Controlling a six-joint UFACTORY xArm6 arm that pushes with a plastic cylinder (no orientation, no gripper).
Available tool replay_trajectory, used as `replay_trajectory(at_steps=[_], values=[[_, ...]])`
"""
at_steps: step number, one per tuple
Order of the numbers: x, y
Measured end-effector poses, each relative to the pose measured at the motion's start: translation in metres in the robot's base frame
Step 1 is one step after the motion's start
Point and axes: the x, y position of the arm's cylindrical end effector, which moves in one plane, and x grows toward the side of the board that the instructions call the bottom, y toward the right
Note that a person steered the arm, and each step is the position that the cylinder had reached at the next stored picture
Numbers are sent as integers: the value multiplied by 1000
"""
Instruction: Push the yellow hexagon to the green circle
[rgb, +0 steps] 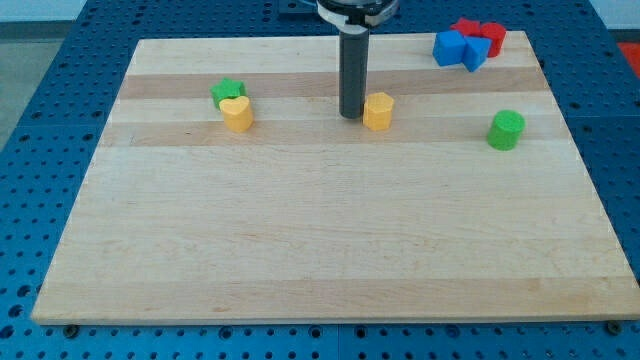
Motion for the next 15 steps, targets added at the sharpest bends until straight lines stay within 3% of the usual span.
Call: replay_trajectory(at_steps=[2, 4, 5, 6, 7, 8, 9, 10, 12, 13, 14, 15], values=[[-19, 28], [29, 114], [23, 122], [-25, 105], [-26, 33], [-11, -15], [10, -7], [14, 36], [67, 118], [80, 120], [85, 70], [114, 61]])
